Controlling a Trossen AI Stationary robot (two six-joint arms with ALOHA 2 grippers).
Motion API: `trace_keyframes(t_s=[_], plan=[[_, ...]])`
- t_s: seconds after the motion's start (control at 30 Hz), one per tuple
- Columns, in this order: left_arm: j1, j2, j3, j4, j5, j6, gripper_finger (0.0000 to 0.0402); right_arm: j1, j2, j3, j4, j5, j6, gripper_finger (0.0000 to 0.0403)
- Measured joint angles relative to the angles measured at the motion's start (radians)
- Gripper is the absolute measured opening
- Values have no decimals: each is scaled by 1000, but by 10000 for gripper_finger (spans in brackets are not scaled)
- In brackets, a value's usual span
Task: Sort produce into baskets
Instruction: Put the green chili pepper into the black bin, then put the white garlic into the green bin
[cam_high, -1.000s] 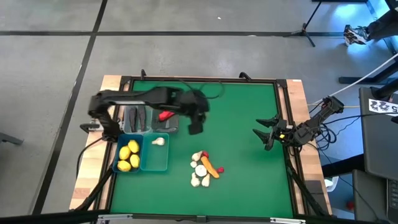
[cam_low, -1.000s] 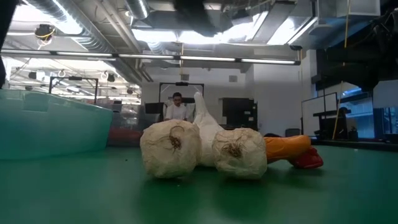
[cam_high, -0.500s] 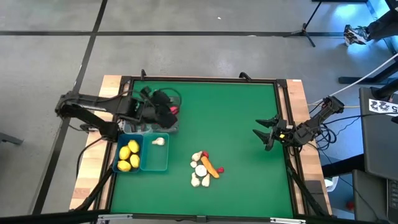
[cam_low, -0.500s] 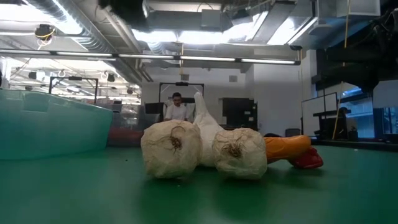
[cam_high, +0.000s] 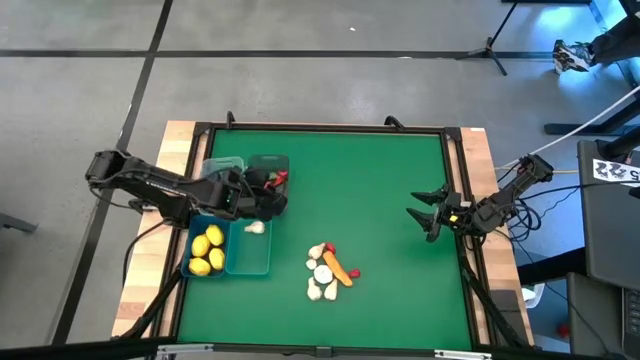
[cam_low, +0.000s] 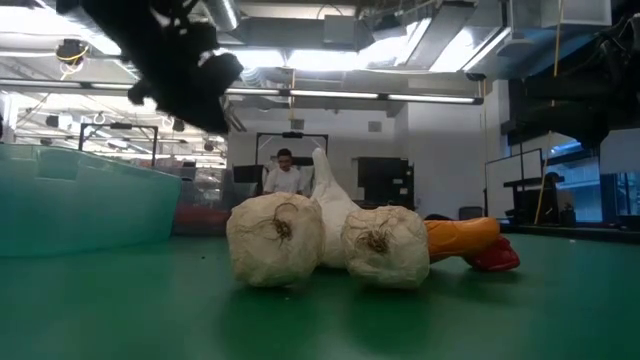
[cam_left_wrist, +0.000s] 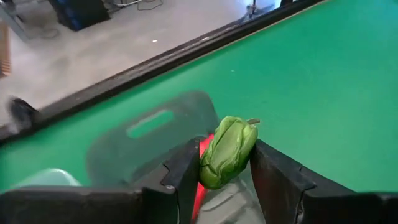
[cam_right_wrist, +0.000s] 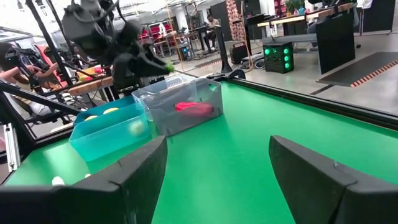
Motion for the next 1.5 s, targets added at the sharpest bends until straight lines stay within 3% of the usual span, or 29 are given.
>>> trace_keyframes(t_s=[0.27, 0.63, 0.73, 0.83, 0.9, 0.97, 1.2, 1.5], plan=[[1, 0, -172, 280, 0, 15, 144, 0, 0, 0, 0, 0, 0, 280], [28, 0, -186, 339, 34, 78, 257, 0, 0, 0, 0, 0, 0, 280], [22, -1, -186, 524, 142, 269, 268, 0, 0, 0, 0, 0, 0, 280], [7, -1, -186, 760, 375, 491, 267, 0, 0, 0, 0, 0, 0, 280], [2, 4, -185, 894, 518, 573, 263, 0, 0, 0, 0, 0, 0, 280], [-4, 12, -185, 963, 582, 600, 259, 0, 0, 0, 0, 0, 0, 280], [-54, 84, -185, 981, 592, 553, 259, 0, 0, 1, -5, 0, 23, 280], [-153, 261, -152, 985, 490, 430, 255, 0, 0, 2, -6, 0, 23, 280]])
